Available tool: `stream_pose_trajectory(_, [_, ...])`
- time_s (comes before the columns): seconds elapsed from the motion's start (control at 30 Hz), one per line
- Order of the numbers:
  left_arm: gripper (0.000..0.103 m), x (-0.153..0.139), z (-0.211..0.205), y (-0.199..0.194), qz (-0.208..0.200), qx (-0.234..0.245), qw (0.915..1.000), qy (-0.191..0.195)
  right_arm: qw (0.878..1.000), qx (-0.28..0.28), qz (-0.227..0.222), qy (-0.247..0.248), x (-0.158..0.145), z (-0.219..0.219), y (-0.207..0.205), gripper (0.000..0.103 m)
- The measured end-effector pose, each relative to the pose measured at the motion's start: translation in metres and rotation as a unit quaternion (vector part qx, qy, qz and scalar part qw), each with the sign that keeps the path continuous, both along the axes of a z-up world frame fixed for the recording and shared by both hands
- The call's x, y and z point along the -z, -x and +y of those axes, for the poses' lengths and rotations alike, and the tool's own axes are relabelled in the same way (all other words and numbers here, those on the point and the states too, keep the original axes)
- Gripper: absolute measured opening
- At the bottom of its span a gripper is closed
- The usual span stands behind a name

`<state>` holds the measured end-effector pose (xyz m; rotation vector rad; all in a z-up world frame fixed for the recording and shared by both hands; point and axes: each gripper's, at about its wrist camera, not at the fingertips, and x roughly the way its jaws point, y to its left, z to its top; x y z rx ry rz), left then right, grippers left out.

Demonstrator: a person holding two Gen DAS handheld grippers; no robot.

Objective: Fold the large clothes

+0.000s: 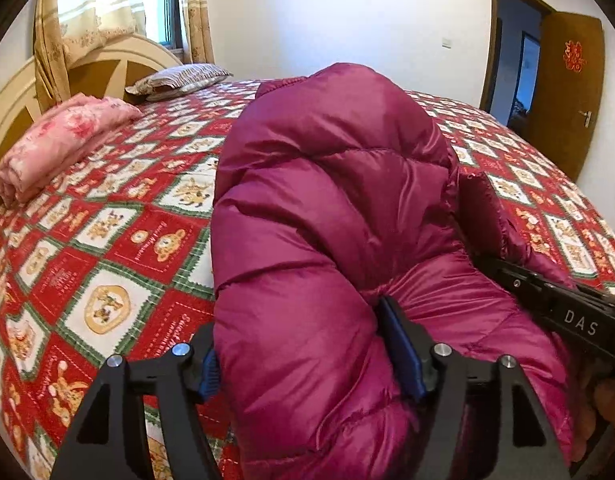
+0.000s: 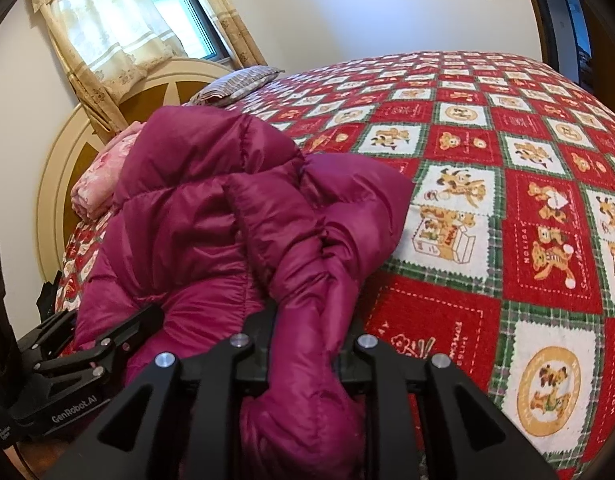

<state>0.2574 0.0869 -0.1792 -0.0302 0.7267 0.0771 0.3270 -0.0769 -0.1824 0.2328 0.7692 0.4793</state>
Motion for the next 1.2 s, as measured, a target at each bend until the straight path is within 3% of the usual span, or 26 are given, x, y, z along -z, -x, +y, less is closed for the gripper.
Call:
stream_pose_trajectory(0.27, [0.085,0.005,0.006,-0.001,-0.004,-0.015,0.9998,-0.010,1.000,0.017,0.007,0.002,0.004,-0.004,-0.001,0.040])
stream_pose_trajectory(0.37, [0.089,0.009,0.009,-0.003,-0.007,-0.021,0.9997,-0.006,1.000,0.017,0.008,0.009,0.006,-0.003,-0.002,0.041])
stream_pose_trajectory(0.6, [0.091,0.013,0.014,-0.003,-0.012,-0.028,0.9995,0.005,1.000,0.023,0.004,0.016,0.010,-0.001,-0.001,0.043])
stream_pose_trajectory(0.87, [0.091,0.005,0.010,0.004,-0.014,-0.039,0.9990,-0.017,0.999,0.033,-0.005,0.027,0.004,0.001,0.002,0.048])
stream_pose_trajectory(1.0, [0.091,-0.021,0.011,0.027,-0.042,-0.075,0.9955,-0.039,0.998,0.056,-0.021,0.025,-0.018,-0.011,0.020,0.054])
stream_pose_trajectory(1.07, [0.091,-0.048,0.007,0.048,-0.067,-0.073,0.9942,-0.042,0.996,0.069,-0.042,0.025,-0.038,-0.021,0.036,0.067])
stream_pose_trajectory(1.2, [0.091,-0.099,-0.004,0.098,-0.115,-0.068,0.9888,-0.066,0.992,0.090,-0.078,0.039,-0.083,-0.042,0.080,0.068])
